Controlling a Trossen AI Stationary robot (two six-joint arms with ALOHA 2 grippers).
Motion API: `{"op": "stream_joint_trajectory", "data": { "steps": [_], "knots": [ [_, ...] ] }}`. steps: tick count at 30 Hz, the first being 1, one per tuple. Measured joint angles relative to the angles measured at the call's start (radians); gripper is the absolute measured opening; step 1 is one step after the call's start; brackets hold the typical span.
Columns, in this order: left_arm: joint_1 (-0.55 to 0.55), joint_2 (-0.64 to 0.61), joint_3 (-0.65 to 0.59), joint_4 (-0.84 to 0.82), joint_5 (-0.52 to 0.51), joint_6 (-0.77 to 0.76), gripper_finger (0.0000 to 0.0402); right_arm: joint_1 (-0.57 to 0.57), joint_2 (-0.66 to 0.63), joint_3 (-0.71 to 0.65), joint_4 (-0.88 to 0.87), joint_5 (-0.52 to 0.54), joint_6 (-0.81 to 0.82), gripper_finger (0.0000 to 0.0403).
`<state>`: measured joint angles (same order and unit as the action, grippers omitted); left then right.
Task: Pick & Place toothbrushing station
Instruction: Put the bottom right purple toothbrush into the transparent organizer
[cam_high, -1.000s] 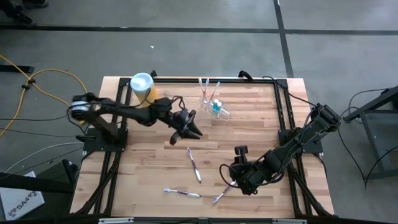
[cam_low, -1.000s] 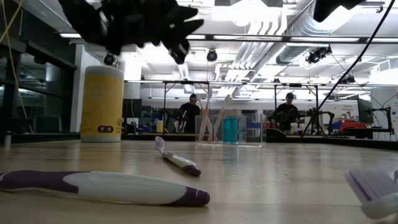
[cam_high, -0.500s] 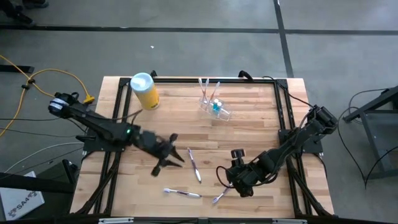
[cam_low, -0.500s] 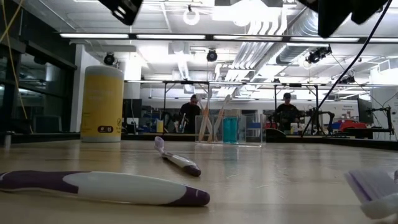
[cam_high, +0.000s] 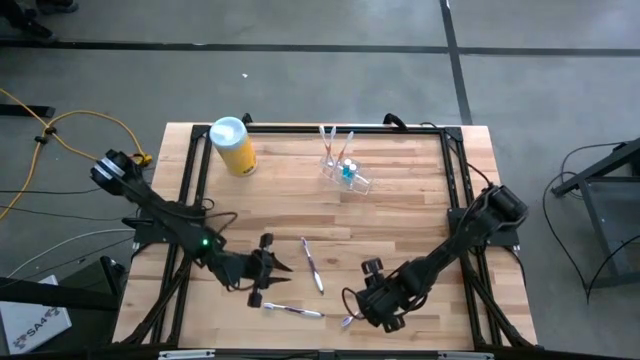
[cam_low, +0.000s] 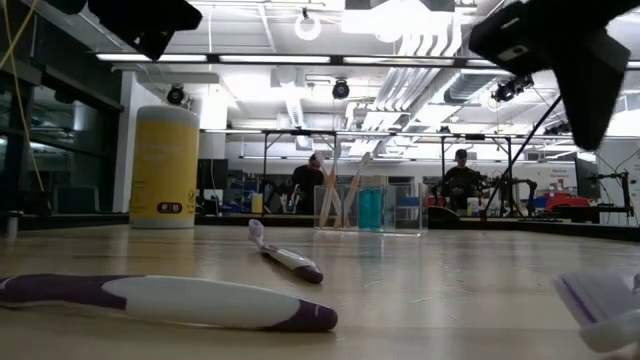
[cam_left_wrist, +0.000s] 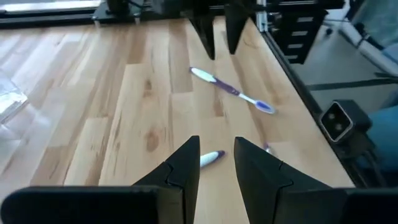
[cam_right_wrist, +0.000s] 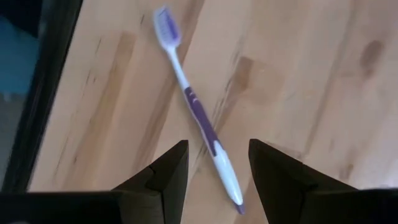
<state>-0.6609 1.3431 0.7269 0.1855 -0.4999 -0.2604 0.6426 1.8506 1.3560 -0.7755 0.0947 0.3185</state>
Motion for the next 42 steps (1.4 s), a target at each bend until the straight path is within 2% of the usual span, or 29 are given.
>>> {"op": "stream_joint_trajectory", "data": {
  "steps": [20, 37, 42],
  "knots": [
    [-0.032, 0.194, 0.000, 0.300, -0.057, -0.023, 0.0095, -0.002, 0.136, 0.000, 0.061, -0.021, -0.171, 0.0160],
    [-0.048, 0.205, 0.000, 0.327, -0.056, -0.044, 0.0095, 0.005, 0.210, 0.005, 0.146, -0.022, -0.173, 0.0160],
    [-0.069, 0.205, 0.000, 0.326, -0.057, -0.045, 0.0095, 0.004, 0.217, 0.004, 0.135, 0.019, -0.166, 0.0160]
  ]
}}
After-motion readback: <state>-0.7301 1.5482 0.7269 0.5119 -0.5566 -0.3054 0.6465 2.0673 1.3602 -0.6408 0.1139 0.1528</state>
